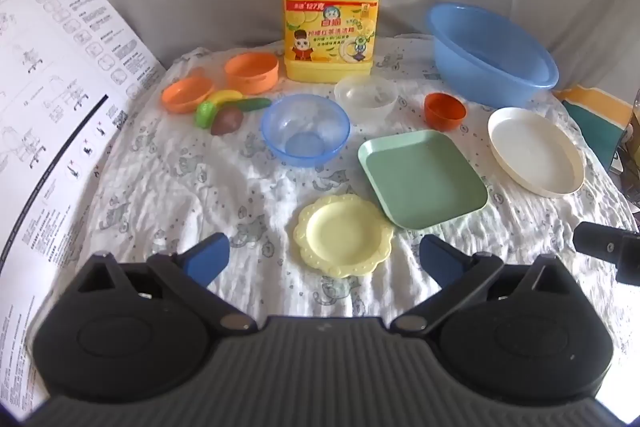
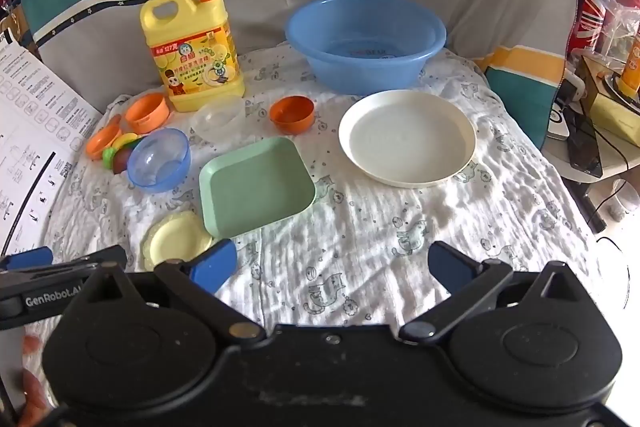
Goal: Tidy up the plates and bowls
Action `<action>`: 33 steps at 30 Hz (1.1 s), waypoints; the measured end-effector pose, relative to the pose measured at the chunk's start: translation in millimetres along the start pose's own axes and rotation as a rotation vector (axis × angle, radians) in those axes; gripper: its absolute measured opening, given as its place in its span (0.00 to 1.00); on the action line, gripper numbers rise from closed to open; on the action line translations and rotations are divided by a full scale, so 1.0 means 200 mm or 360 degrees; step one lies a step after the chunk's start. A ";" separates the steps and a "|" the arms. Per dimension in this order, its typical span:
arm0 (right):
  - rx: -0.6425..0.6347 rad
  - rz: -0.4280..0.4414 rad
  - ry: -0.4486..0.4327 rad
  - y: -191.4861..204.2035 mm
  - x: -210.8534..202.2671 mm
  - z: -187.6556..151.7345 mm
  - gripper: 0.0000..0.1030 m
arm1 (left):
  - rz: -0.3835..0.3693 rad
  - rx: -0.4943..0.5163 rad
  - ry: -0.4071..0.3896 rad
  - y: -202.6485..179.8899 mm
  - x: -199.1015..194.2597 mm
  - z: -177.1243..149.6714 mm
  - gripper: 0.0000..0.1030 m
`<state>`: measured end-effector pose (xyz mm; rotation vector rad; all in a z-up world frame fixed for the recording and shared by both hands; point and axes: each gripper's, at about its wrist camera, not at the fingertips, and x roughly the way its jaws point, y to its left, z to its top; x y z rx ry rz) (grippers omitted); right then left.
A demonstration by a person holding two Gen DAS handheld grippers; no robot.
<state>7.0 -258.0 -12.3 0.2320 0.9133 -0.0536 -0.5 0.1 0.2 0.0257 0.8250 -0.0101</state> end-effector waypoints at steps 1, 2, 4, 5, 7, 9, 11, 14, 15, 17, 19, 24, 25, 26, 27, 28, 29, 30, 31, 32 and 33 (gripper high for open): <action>0.0000 -0.0002 0.0004 0.00 0.00 0.00 1.00 | -0.0004 -0.0007 -0.0006 0.00 -0.01 0.00 1.00; -0.0001 -0.0004 0.0010 0.00 0.00 0.00 1.00 | -0.0009 -0.0009 -0.0012 0.00 -0.01 -0.01 1.00; -0.0001 -0.0006 0.0006 0.00 0.00 0.01 1.00 | -0.0029 -0.0028 0.0021 0.00 0.00 -0.02 1.00; 0.0000 -0.0007 0.0003 -0.01 0.00 0.01 1.00 | -0.0058 -0.0046 0.0045 0.02 0.01 -0.01 1.00; 0.0002 -0.0008 -0.0003 -0.01 -0.01 0.00 1.00 | -0.0064 -0.0045 0.0042 0.02 0.01 -0.01 1.00; 0.0003 -0.0003 0.0011 -0.02 -0.01 0.01 1.00 | -0.0063 -0.0036 0.0034 0.02 0.01 -0.02 1.00; 0.0003 -0.0004 0.0011 -0.02 -0.01 0.01 1.00 | -0.0052 -0.0023 0.0040 0.01 0.02 -0.02 1.00; 0.0003 -0.0003 0.0012 -0.01 0.00 0.00 1.00 | -0.0049 -0.0022 0.0047 0.00 0.01 -0.01 1.00; 0.0002 -0.0003 0.0012 0.00 0.00 0.00 1.00 | -0.0050 -0.0025 0.0047 0.00 0.01 -0.01 1.00; 0.0002 -0.0003 0.0012 0.00 0.00 0.00 1.00 | -0.0049 -0.0022 0.0048 0.00 0.01 0.00 1.00; 0.0001 -0.0003 0.0012 0.00 0.01 0.00 1.00 | -0.0049 -0.0022 0.0046 0.00 0.01 0.00 1.00; -0.0001 -0.0001 0.0017 0.00 0.01 0.00 1.00 | -0.0049 -0.0025 0.0045 0.01 0.01 0.00 1.00; -0.0001 -0.0001 0.0017 0.00 0.01 0.00 1.00 | -0.0049 -0.0024 0.0045 0.01 0.01 0.00 1.00; -0.0001 0.0000 0.0017 0.00 0.01 0.00 1.00 | -0.0048 -0.0024 0.0044 0.01 0.01 0.00 1.00; -0.0002 0.0000 0.0018 0.00 0.01 0.00 1.00 | -0.0048 -0.0024 0.0044 0.01 0.01 0.00 1.00; -0.0002 0.0001 0.0018 0.00 0.01 0.00 1.00 | -0.0049 -0.0025 0.0045 0.01 0.01 0.00 1.00; -0.0002 0.0001 0.0019 0.00 0.01 0.00 1.00 | -0.0048 -0.0025 0.0045 0.01 0.01 0.00 1.00; -0.0002 0.0001 0.0019 0.00 0.01 0.00 1.00 | -0.0048 -0.0025 0.0045 0.00 0.01 0.00 1.00; -0.0003 0.0000 0.0018 0.00 0.02 0.00 1.00 | -0.0047 -0.0025 0.0044 0.00 0.01 0.00 1.00; -0.0002 -0.0001 0.0019 0.00 0.02 0.00 1.00 | -0.0048 -0.0025 0.0045 0.01 0.01 0.00 1.00; -0.0001 -0.0001 0.0019 0.00 0.02 -0.01 1.00 | -0.0048 -0.0025 0.0044 0.01 0.01 0.00 1.00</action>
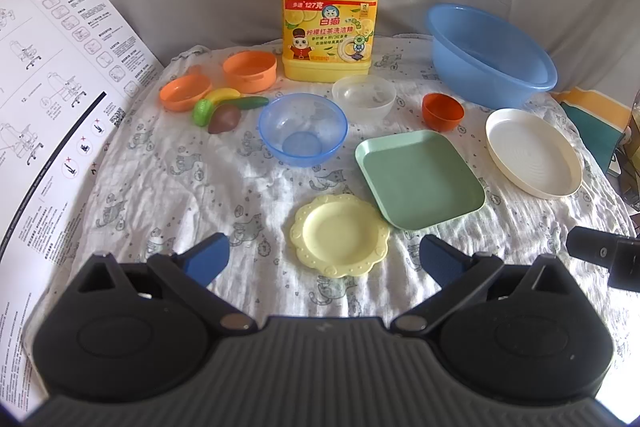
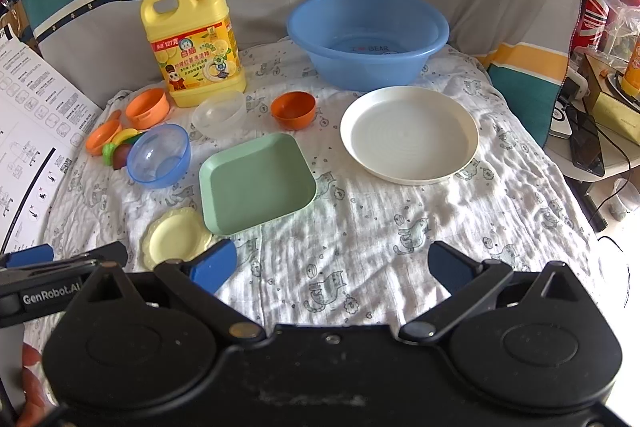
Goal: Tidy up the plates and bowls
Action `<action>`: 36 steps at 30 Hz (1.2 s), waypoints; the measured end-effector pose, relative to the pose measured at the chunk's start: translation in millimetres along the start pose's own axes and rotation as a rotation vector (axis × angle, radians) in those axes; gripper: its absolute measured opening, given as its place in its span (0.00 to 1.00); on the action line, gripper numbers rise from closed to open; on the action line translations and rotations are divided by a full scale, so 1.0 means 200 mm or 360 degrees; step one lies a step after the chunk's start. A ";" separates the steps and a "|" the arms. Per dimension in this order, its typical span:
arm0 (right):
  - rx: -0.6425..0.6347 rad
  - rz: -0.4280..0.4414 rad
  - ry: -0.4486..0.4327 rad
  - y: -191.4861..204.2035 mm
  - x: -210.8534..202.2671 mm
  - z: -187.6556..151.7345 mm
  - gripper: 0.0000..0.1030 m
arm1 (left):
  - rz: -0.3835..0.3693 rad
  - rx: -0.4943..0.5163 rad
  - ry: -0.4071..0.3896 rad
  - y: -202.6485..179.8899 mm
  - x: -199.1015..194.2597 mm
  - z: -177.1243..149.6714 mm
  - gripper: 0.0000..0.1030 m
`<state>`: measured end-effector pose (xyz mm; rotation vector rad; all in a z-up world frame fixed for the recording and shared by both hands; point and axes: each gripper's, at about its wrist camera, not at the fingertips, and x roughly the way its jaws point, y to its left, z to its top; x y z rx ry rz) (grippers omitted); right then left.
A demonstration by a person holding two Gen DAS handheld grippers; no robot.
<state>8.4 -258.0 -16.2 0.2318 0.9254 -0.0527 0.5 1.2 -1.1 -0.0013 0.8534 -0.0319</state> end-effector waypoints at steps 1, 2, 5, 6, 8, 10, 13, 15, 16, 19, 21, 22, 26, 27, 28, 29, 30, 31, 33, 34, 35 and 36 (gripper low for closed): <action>0.0002 0.0000 0.0000 0.00 0.00 0.00 1.00 | 0.0000 -0.0001 -0.0002 0.00 0.00 0.00 1.00; 0.0002 0.0000 -0.0001 0.00 0.00 0.00 1.00 | 0.0001 -0.0001 -0.0002 0.00 0.00 0.00 1.00; 0.0002 0.0001 0.0001 0.00 0.00 0.00 1.00 | 0.0002 -0.0001 -0.0001 0.00 0.00 0.00 1.00; 0.0001 0.0001 0.0002 0.00 0.00 0.00 1.00 | 0.0001 -0.0001 -0.0001 0.00 0.00 0.00 1.00; 0.0002 -0.0001 0.0002 0.00 0.00 0.00 1.00 | 0.0001 0.0000 -0.0001 0.00 0.00 0.00 1.00; 0.0002 0.0000 0.0002 0.00 0.00 0.00 1.00 | 0.0001 0.0000 -0.0001 0.00 0.00 0.00 1.00; 0.0002 -0.0001 0.0003 0.00 0.00 0.00 1.00 | 0.0002 0.0000 -0.0001 0.00 0.00 0.00 1.00; 0.0003 0.0000 0.0002 0.00 0.00 0.00 1.00 | 0.0002 0.0000 -0.0001 0.00 0.00 0.00 1.00; 0.0002 0.0000 0.0003 0.00 0.00 0.00 1.00 | 0.0002 -0.0001 -0.0001 0.00 0.00 0.00 1.00; 0.0002 -0.0001 0.0003 0.00 0.00 0.00 1.00 | 0.0003 0.0001 -0.0002 0.00 0.00 0.00 1.00; 0.0005 -0.0002 0.0006 -0.01 0.01 0.00 1.00 | 0.0002 0.0001 -0.0001 0.00 0.00 0.00 1.00; 0.0006 -0.0002 0.0007 -0.01 0.01 0.00 1.00 | 0.0003 0.0001 -0.0001 0.00 0.00 0.00 1.00; 0.0007 -0.0003 0.0008 -0.01 0.01 0.00 1.00 | 0.0002 0.0000 -0.0001 0.00 0.00 0.00 1.00; 0.0007 -0.0003 0.0008 -0.01 0.01 0.00 1.00 | 0.0003 0.0000 -0.0001 0.00 0.00 0.00 1.00; 0.0007 -0.0003 0.0009 -0.01 0.01 0.00 1.00 | 0.0003 0.0001 -0.0001 0.00 0.00 0.00 1.00; 0.0007 -0.0003 0.0010 -0.01 0.01 0.00 1.00 | 0.0003 0.0001 -0.0001 0.00 0.00 0.00 1.00; 0.0008 -0.0003 0.0009 -0.01 0.01 0.00 1.00 | 0.0002 0.0001 -0.0001 0.00 0.00 0.00 1.00; 0.0009 -0.0003 0.0010 -0.01 0.01 0.00 1.00 | 0.0003 0.0001 -0.0001 0.00 0.00 0.00 1.00; 0.0007 -0.0004 0.0011 -0.01 0.01 0.00 1.00 | 0.0003 0.0002 0.0000 0.00 0.00 0.00 1.00; 0.0008 -0.0004 0.0011 -0.01 0.01 0.00 1.00 | 0.0003 0.0003 0.0001 0.00 0.00 0.00 1.00; 0.0009 -0.0004 0.0012 -0.01 0.01 0.00 1.00 | 0.0003 0.0003 0.0002 0.00 0.00 0.00 1.00; 0.0011 -0.0004 0.0014 -0.01 0.02 0.00 1.00 | 0.0003 0.0003 0.0001 0.00 0.00 0.00 1.00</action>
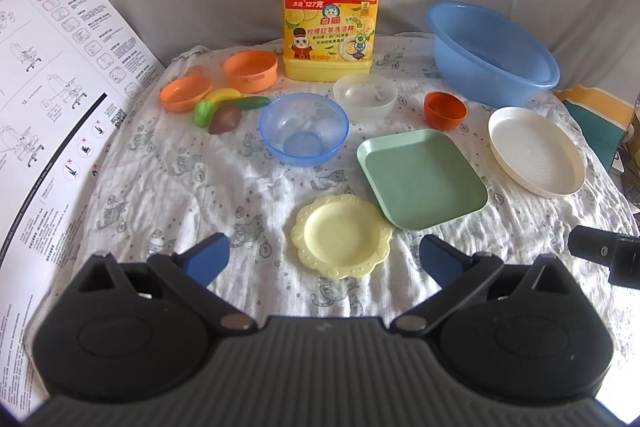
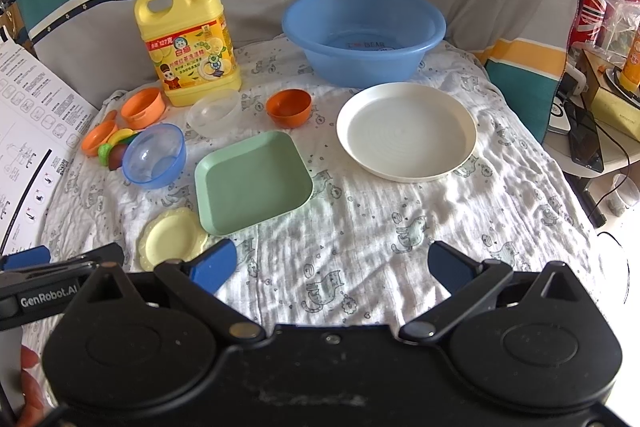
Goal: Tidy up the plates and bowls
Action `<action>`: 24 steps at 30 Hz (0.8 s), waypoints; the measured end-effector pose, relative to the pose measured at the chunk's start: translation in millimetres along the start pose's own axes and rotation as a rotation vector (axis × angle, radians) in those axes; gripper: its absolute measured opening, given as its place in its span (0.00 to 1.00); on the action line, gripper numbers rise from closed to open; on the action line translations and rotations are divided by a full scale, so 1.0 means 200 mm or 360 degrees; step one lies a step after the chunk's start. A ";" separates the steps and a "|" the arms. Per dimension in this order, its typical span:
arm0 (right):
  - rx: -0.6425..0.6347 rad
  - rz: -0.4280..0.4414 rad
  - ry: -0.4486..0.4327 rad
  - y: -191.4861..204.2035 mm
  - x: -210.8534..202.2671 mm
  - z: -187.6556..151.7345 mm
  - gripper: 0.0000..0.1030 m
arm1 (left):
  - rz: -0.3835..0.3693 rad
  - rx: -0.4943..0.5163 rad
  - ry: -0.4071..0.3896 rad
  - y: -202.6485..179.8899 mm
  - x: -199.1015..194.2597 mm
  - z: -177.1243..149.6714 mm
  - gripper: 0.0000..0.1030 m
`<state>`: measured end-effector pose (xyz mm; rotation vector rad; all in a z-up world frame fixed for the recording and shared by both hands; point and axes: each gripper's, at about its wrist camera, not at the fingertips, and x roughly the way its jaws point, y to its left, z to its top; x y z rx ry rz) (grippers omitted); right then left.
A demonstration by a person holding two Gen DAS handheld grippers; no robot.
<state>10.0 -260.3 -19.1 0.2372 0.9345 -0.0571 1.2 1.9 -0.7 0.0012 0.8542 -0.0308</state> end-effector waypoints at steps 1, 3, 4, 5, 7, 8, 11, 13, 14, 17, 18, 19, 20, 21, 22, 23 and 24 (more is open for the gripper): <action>0.0001 -0.0001 0.0002 0.00 0.00 0.00 1.00 | 0.0000 0.0001 0.0002 0.00 0.00 0.00 1.00; 0.0005 -0.0002 0.0005 -0.01 0.01 0.00 1.00 | 0.0000 0.0004 0.0008 0.01 0.01 0.00 1.00; 0.0007 -0.0003 0.0008 -0.01 0.01 0.00 1.00 | 0.0001 0.0007 0.0010 0.00 0.01 0.00 1.00; 0.0009 -0.0003 0.0010 -0.01 0.02 0.00 1.00 | 0.0003 0.0013 0.0011 0.00 0.02 0.00 1.00; 0.0014 -0.0006 0.0020 -0.02 0.04 0.01 1.00 | 0.0010 0.0025 0.0013 -0.01 0.03 0.00 1.00; 0.0016 -0.0007 0.0025 -0.02 0.05 0.01 1.00 | 0.0012 0.0032 0.0014 -0.01 0.04 0.00 1.00; 0.0029 -0.0012 0.0039 -0.03 0.08 0.01 1.00 | 0.0019 0.0052 0.0023 -0.03 0.07 0.00 1.00; 0.0041 -0.0016 0.0049 -0.05 0.10 0.01 1.00 | 0.0018 0.0063 0.0028 -0.05 0.08 0.00 1.00; 0.0046 -0.0019 0.0053 -0.05 0.11 0.01 1.00 | 0.0019 0.0068 0.0030 -0.06 0.09 0.01 1.00; 0.0067 -0.0033 0.0067 -0.08 0.15 0.01 1.00 | 0.0018 0.0084 0.0041 -0.08 0.13 0.01 1.00; 0.0074 -0.0037 0.0071 -0.10 0.17 0.01 1.00 | 0.0017 0.0090 0.0044 -0.09 0.15 0.02 1.00; 0.0082 -0.0043 0.0076 -0.11 0.18 0.01 1.00 | 0.0017 0.0097 0.0047 -0.10 0.16 0.02 1.00; 0.0091 -0.0049 0.0084 -0.12 0.20 0.01 1.00 | 0.0016 0.0106 0.0052 -0.11 0.18 0.02 1.00; 0.0100 -0.0052 0.0090 -0.14 0.22 0.01 1.00 | 0.0014 0.0114 0.0056 -0.12 0.19 0.03 1.00; 0.0108 -0.0056 0.0096 -0.16 0.24 0.01 1.00 | 0.0009 0.0120 0.0059 -0.14 0.21 0.03 1.00; 0.0113 -0.0062 0.0102 -0.17 0.26 0.01 1.00 | 0.0001 0.0125 0.0064 -0.15 0.23 0.03 1.00; 0.0117 -0.0071 0.0104 -0.19 0.28 0.02 1.00 | -0.0010 0.0129 0.0069 -0.17 0.24 0.04 1.00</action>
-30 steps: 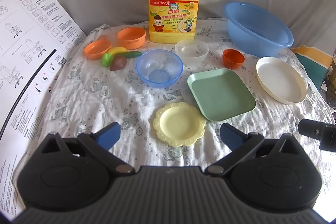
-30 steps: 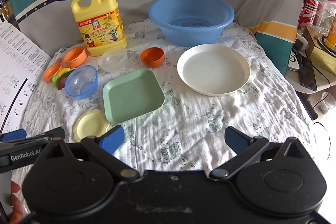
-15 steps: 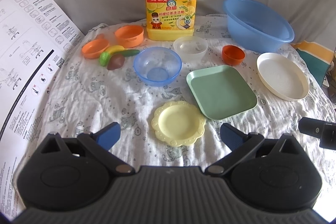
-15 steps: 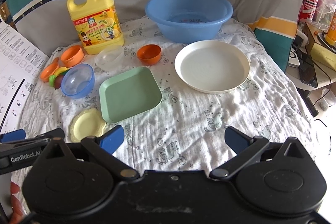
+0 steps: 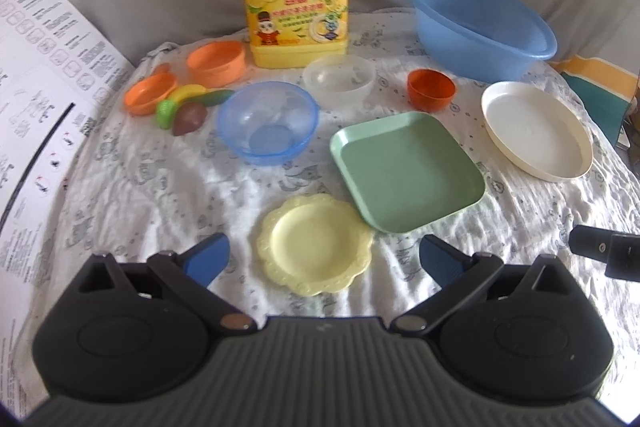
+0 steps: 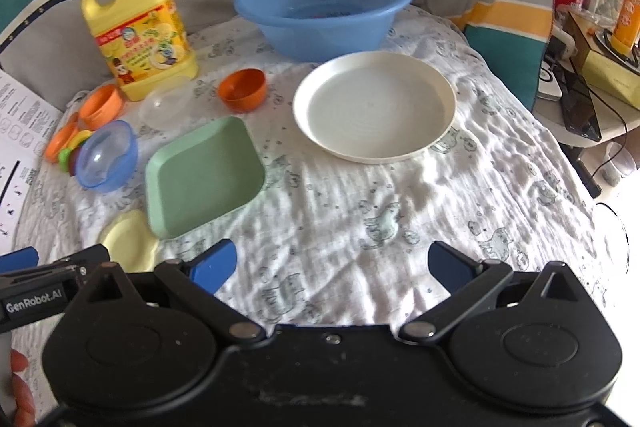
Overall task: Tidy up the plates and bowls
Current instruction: 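Reach the right tool to the white round plate and grasp its rim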
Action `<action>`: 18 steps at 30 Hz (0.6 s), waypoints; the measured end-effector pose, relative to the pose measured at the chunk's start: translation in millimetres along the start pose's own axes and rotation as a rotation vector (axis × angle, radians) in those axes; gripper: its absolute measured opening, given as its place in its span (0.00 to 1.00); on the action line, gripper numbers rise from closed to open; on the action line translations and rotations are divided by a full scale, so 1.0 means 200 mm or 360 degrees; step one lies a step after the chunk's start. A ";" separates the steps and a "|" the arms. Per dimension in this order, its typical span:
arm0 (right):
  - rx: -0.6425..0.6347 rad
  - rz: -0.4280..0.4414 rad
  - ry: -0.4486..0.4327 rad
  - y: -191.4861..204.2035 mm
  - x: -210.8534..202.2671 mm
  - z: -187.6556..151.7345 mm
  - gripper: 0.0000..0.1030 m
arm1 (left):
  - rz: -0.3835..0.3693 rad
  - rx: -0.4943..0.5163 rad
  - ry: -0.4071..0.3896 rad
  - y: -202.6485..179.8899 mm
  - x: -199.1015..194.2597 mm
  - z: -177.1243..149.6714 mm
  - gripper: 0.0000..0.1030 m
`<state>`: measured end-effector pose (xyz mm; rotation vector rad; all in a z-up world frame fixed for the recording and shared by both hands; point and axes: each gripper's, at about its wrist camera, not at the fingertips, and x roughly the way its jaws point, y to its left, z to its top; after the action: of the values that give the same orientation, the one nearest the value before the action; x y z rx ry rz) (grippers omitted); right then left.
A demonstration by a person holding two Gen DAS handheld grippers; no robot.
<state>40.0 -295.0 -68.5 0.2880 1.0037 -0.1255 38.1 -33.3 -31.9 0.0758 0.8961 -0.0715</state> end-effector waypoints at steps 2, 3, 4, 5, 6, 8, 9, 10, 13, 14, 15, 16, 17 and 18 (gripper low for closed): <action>0.0017 -0.0022 -0.0011 -0.04 0.04 0.02 1.00 | -0.0020 0.0014 0.0010 -0.04 0.04 0.02 1.00; 0.0031 -0.0039 -0.0018 -0.07 0.06 0.03 1.00 | -0.0030 0.0020 0.0015 -0.06 0.06 0.04 1.00; 0.0050 -0.0052 -0.0027 -0.09 0.08 0.05 1.00 | -0.0043 0.0027 0.0018 -0.08 0.08 0.05 1.00; 0.0077 -0.0060 -0.0045 -0.13 0.10 0.07 1.00 | -0.0057 0.0033 0.0016 -0.11 0.10 0.07 1.00; 0.0105 -0.0050 -0.0071 -0.17 0.13 0.08 1.00 | -0.0067 0.0041 0.0012 -0.14 0.12 0.09 1.00; 0.0133 -0.0008 -0.0122 -0.24 0.17 0.12 1.00 | -0.0082 0.0060 -0.0001 -0.21 0.16 0.14 1.00; 0.0131 0.0004 -0.0150 -0.27 0.18 0.13 1.00 | -0.0092 0.0068 -0.0005 -0.24 0.18 0.16 1.00; 0.0128 0.0003 -0.0176 -0.30 0.20 0.15 1.00 | -0.0104 0.0077 -0.0008 -0.28 0.20 0.19 1.00; 0.0141 0.0007 -0.0218 -0.41 0.27 0.23 1.00 | -0.0129 0.0111 -0.0013 -0.40 0.28 0.28 1.00; 0.0161 0.0018 -0.0230 -0.44 0.29 0.25 1.00 | -0.0135 0.0128 -0.0016 -0.45 0.31 0.31 1.00; 0.0183 0.0021 -0.0241 -0.48 0.32 0.28 1.00 | -0.0140 0.0143 -0.0019 -0.49 0.33 0.33 1.00; 0.0199 0.0025 -0.0250 -0.51 0.34 0.31 1.00 | -0.0147 0.0160 -0.0020 -0.53 0.36 0.36 1.00; 0.0211 0.0033 -0.0256 -0.54 0.37 0.34 1.00 | -0.0156 0.0177 -0.0019 -0.57 0.39 0.38 1.00; 0.0216 0.0036 -0.0261 -0.57 0.40 0.38 1.00 | -0.0159 0.0191 -0.0016 -0.61 0.42 0.40 1.00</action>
<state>117.5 -423.8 -119.4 0.4064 0.8302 -0.1943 141.2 -164.6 -51.8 0.1424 0.8846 -0.2190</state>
